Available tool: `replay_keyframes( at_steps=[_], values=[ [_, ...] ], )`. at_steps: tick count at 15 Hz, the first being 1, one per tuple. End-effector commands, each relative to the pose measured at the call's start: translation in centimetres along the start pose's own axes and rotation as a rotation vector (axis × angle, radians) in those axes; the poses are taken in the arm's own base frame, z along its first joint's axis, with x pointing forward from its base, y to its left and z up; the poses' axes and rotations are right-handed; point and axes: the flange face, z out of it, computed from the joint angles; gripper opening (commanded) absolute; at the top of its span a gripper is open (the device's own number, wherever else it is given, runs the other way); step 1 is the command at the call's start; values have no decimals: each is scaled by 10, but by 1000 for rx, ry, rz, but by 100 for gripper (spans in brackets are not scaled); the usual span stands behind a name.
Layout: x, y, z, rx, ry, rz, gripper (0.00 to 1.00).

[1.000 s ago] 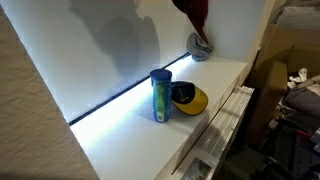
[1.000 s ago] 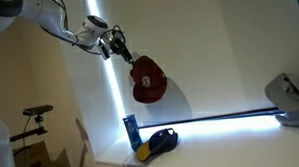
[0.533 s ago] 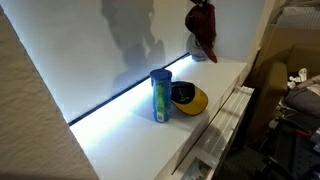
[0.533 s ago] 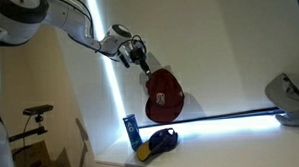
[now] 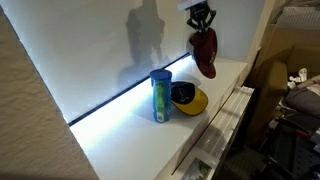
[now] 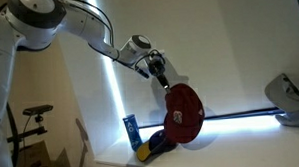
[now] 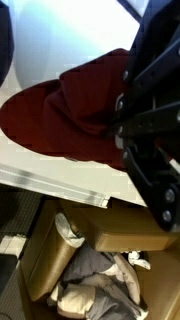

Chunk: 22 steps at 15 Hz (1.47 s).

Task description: Pick the red cap, put it on the blue bottle, pick it again and put it on the windowsill

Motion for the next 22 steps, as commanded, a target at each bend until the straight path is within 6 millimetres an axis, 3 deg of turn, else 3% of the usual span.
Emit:
replay_keyframes(
  at_steps=[1,8,13,18,19,20,21,22],
  values=[
    [17,-14,23,119,70,85,1],
    [36,-54,31,259,225,71,1],
    [37,-68,64,140,34,-12,1],
    [37,-82,101,54,21,-6,1],
    [35,-85,109,48,10,-4,23],
    [34,-87,117,45,7,7,30],
    [30,-82,108,55,30,-2,11],
    [29,-84,115,46,27,-2,18]
  ],
)
